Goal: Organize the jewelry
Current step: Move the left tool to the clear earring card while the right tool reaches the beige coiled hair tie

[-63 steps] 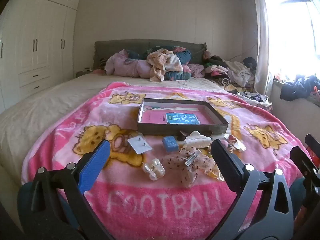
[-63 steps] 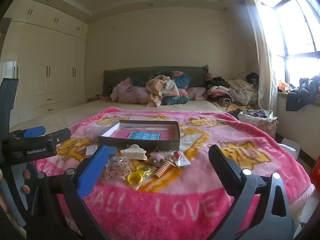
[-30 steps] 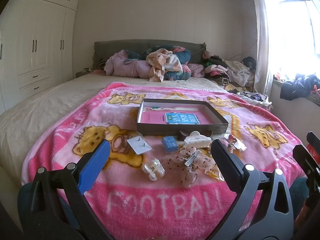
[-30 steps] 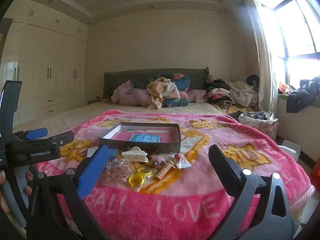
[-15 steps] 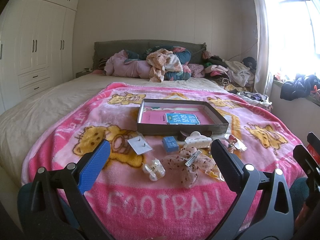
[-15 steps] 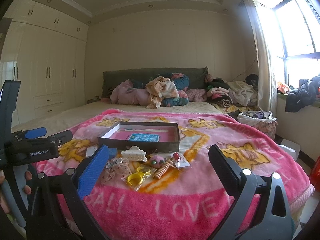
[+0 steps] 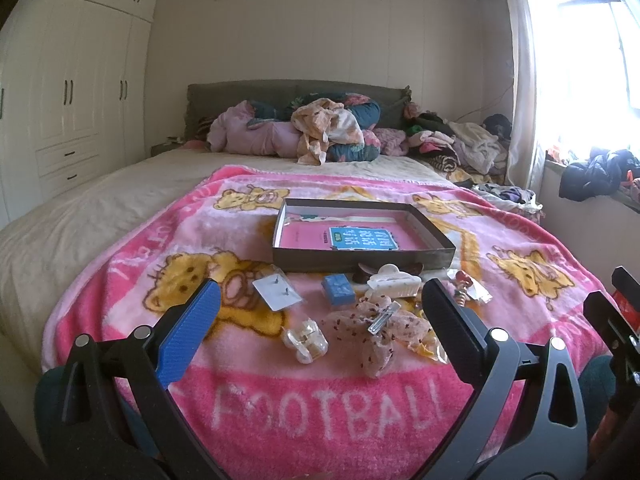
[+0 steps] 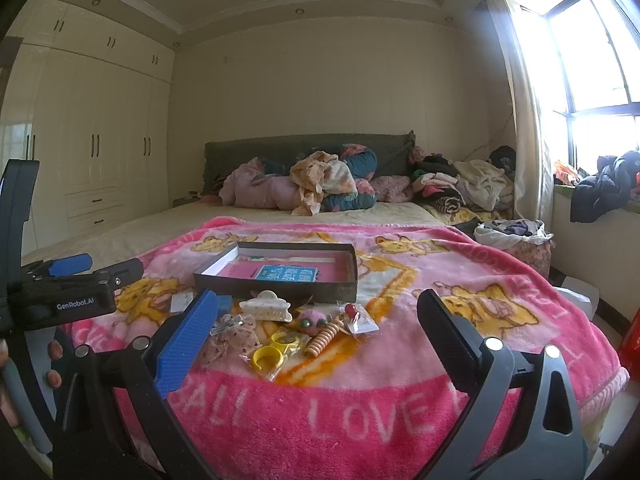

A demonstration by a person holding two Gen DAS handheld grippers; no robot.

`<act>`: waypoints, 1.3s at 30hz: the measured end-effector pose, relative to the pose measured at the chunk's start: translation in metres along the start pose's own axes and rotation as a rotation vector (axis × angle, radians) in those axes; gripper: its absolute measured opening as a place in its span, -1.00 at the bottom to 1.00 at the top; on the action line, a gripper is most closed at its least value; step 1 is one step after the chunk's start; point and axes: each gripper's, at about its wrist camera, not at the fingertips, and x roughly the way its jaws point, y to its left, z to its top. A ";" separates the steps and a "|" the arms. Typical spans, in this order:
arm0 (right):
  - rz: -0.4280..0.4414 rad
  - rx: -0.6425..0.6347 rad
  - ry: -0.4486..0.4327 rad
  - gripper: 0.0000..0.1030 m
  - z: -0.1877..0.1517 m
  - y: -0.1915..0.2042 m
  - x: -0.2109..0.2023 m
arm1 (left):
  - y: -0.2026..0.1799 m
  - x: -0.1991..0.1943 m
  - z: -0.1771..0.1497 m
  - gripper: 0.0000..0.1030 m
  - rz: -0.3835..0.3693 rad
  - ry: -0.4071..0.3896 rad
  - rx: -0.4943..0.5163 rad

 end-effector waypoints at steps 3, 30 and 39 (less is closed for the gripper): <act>0.000 0.006 0.005 0.88 0.001 -0.003 0.000 | -0.001 0.001 0.000 0.79 0.000 0.002 0.002; 0.028 0.037 0.264 0.88 0.009 -0.003 0.103 | 0.049 0.075 0.024 0.79 0.032 0.121 0.002; -0.109 0.100 0.295 0.88 -0.001 -0.040 0.121 | 0.020 0.136 0.034 0.79 -0.022 0.193 0.052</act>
